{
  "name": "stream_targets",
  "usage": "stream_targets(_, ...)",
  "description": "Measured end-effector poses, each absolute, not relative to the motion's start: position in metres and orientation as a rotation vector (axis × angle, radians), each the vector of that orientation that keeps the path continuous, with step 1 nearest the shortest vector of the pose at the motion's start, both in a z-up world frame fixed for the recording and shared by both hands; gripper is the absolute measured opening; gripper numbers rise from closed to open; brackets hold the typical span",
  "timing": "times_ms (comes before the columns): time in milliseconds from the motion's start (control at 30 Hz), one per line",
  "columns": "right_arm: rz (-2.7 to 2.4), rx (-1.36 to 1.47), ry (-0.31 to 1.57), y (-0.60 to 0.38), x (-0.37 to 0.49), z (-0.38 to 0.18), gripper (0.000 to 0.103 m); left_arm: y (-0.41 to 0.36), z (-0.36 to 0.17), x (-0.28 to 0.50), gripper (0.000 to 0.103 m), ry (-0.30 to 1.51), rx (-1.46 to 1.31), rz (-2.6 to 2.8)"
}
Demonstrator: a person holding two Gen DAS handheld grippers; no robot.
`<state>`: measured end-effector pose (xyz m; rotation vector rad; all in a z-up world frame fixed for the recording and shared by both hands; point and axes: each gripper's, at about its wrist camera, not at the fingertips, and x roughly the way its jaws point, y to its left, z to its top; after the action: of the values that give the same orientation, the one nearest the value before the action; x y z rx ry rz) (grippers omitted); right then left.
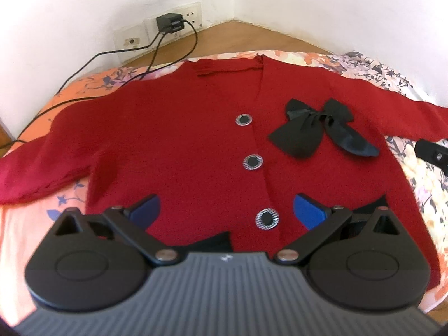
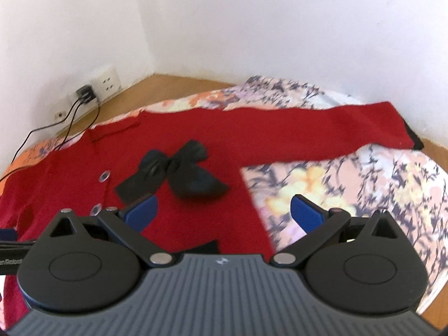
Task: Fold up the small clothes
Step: 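Move the right gripper to the black-cuffed sleeve and close on it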
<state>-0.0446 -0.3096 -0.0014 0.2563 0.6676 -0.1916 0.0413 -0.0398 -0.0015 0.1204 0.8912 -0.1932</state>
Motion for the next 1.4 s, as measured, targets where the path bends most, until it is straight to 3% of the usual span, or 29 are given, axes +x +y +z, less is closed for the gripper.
stream_targets(800, -0.323, 0.346, 0.705, -0.529, 0.018, -0.073, 0.103, -0.131, -0.026, 0.057, 0.103, 0.967, 0.128, -0.119)
stream_targets(1000, -0.329, 0.487, 0.688, -0.57, 0.033, -0.092, 0.103, -0.141, -0.031, 0.055, 0.103, 0.977, 0.105, -0.114)
stream_targets(1400, -0.313, 0.503, 0.668, -0.599, 0.065, -0.107, 0.103, -0.149, -0.046, 0.058, 0.103, 1.021, 0.126, -0.048)
